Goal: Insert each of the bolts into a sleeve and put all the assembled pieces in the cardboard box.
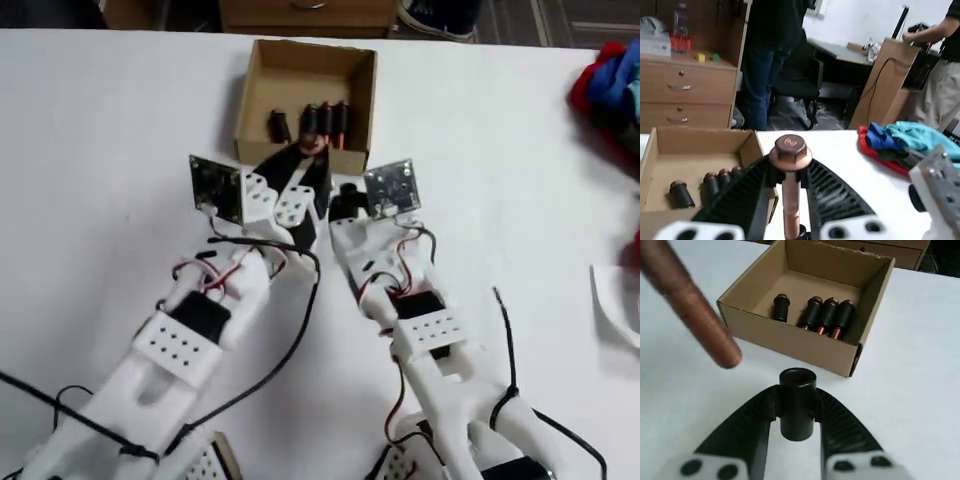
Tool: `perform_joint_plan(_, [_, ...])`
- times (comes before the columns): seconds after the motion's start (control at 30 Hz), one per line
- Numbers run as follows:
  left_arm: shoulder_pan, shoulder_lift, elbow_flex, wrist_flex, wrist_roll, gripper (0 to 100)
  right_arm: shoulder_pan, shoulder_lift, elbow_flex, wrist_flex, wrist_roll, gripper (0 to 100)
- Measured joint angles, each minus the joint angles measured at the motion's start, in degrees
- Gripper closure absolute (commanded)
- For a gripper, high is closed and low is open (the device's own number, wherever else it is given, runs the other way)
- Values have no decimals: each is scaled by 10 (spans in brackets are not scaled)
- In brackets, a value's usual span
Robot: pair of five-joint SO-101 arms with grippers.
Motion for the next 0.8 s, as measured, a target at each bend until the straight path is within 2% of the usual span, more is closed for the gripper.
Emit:
perform_joint_plan(0.17, [0, 51, -36, 0, 0, 975, -24, 1, 4, -2, 0, 978])
perform_joint_plan(0.47, [-26, 163, -106, -1, 0, 975, -24, 0, 4, -4, 0, 978])
perform_joint_plan(0.8, [-24, 174, -107, -1, 0, 975, -19, 0, 4, -40, -3, 978])
